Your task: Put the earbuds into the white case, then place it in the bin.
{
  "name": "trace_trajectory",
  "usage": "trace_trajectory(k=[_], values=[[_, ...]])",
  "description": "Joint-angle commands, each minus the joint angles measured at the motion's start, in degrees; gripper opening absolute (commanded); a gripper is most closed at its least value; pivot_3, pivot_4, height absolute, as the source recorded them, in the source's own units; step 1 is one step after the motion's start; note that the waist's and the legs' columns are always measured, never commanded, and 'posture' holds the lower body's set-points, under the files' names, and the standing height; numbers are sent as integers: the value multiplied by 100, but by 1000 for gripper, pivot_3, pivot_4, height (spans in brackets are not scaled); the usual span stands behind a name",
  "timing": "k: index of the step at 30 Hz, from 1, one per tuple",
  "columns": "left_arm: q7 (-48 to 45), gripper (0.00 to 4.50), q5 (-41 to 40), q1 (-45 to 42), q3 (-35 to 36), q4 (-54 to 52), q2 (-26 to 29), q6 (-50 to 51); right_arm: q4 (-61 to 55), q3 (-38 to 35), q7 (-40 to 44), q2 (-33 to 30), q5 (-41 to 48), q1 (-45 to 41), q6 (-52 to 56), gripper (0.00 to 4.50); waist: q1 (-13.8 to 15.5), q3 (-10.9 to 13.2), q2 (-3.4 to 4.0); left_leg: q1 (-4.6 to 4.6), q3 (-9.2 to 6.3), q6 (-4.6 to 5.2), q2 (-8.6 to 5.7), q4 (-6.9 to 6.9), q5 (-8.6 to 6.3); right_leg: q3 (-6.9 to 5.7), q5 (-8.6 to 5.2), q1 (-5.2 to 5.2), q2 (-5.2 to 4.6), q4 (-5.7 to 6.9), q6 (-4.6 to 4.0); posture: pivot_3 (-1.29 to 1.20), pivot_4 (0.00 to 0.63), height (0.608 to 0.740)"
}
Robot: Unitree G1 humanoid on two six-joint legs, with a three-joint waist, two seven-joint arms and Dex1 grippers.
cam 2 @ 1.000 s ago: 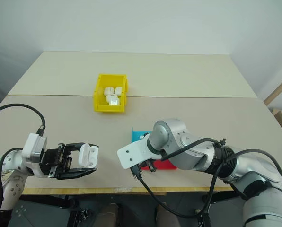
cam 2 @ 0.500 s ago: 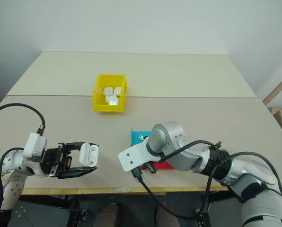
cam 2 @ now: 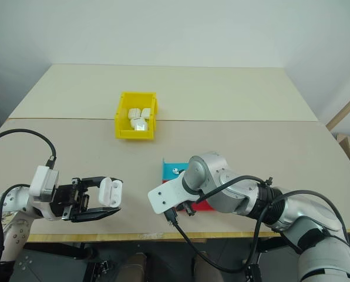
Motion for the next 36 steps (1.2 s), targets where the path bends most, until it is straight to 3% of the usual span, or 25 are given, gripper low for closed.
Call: trace_trajectory(k=[1,5,16,18,26,31,34,36], values=[[34,2831,18,12,73,-203,72,-111,-37,-167,73,37,-78,9,-122,1644,0,0,0,0,0,0,0,0,0,0,0,0,0,0,0,0,150,740],[67,2831,47,32,56,-214,63,-133,-48,-182,129,9,-102,40,-192,739,0,0,0,0,0,0,0,0,0,0,0,0,0,0,0,0,150,740],[49,2831,54,0,25,-215,36,-132,-80,-344,138,1,-174,100,-201,739,0,0,0,0,0,0,0,0,0,0,0,0,0,0,0,0,150,740],[32,2831,-29,-68,12,-228,10,-103,-250,-838,129,-33,110,153,73,739,1,0,0,0,0,0,0,0,0,0,0,0,0,0,0,0,150,740],[149,2831,-86,-325,-365,-410,-292,-80,-1028,-3981,-204,-251,1808,1048,993,739,66,-1,-1,0,-4,0,-1,-1,0,-4,0,9,0,-4,0,0,150,740],[171,2831,-58,-386,-439,-400,-354,-96,-1141,-4388,-481,-342,2304,1236,1022,739,14,-1,-1,3,-1,0,0,0,0,-1,2,9,2,-2,-3,0,150,740],[387,2831,-125,-902,-834,-249,-832,-23,-1574,-6022,-1433,530,2916,1787,665,739,45,-2,-4,3,-5,0,2,-1,0,-2,1,11,5,-2,-2,0,150,740],[394,2831,-130,-1114,-989,-175,-1016,32,-1723,-6660,-1857,1075,3417,1926,579,739,90,-2,-4,-4,-9,0,-3,3,0,-3,2,13,4,-3,-1,0,150,740]])
